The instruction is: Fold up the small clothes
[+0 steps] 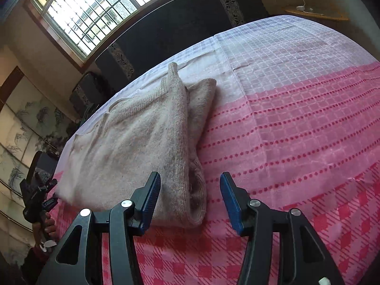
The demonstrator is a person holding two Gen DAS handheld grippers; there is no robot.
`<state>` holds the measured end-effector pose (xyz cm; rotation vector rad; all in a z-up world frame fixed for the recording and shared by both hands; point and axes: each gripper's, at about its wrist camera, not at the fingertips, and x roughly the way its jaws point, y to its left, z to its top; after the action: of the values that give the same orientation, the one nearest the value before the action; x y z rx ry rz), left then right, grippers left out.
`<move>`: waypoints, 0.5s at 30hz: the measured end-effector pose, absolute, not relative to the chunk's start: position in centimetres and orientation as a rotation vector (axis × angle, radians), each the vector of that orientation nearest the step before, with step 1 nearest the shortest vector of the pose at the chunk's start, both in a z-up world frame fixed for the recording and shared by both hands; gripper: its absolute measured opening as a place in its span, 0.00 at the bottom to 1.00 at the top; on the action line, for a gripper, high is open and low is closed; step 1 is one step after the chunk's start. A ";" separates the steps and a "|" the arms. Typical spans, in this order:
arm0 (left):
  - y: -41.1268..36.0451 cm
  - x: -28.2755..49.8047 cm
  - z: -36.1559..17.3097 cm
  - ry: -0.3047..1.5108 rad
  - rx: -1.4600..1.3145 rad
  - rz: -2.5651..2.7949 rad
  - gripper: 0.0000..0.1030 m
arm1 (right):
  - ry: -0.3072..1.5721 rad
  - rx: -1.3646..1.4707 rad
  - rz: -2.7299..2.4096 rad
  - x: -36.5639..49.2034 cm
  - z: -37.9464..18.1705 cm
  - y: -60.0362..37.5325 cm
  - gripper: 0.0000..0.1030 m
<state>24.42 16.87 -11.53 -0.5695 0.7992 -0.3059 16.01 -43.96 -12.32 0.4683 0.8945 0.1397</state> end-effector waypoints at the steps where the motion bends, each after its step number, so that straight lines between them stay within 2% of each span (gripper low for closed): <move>1: 16.7 24.5 -11.3 0.804 -0.545 -0.311 0.60 | 0.882 0.455 0.139 15.5 -12.4 -43.8 0.40; 2: 16.6 24.6 -11.2 0.808 -0.522 -0.315 0.60 | 0.877 0.447 0.149 15.2 -12.4 -43.7 0.33; 3: 16.4 24.7 -11.1 0.808 -0.503 -0.321 0.60 | 0.877 0.450 0.159 15.0 -12.6 -43.5 0.15; 7: 15.2 25.2 -10.7 0.822 -0.431 -0.356 0.59 | 0.854 0.501 0.168 15.4 -12.2 -44.0 0.12; 9: 14.6 25.3 -10.4 0.834 -0.414 -0.384 0.41 | 0.839 0.545 0.186 15.4 -12.2 -44.4 0.12; 10: 14.2 25.5 -10.4 0.849 -0.389 -0.378 0.15 | 0.833 0.562 0.195 15.4 -12.2 -44.6 0.13; 11: 14.0 25.6 -10.4 0.864 -0.363 -0.359 0.10 | 0.829 0.582 0.202 15.5 -12.2 -44.9 0.15; 12: 14.0 25.8 -10.5 0.874 -0.363 -0.356 0.10 | 0.830 0.608 0.211 15.6 -12.4 -45.2 0.18; 14: 14.2 26.1 -10.8 0.894 -0.367 -0.350 0.09 | 0.838 0.644 0.216 15.6 -12.6 -45.7 0.17; 15: 14.3 26.1 -10.9 0.899 -0.363 -0.347 0.08 | 0.846 0.644 0.217 15.6 -12.7 -45.8 0.13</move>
<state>26.11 14.25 -10.90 -0.3630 0.8991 -0.3472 15.62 -45.76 -12.67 0.6438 0.8462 0.2168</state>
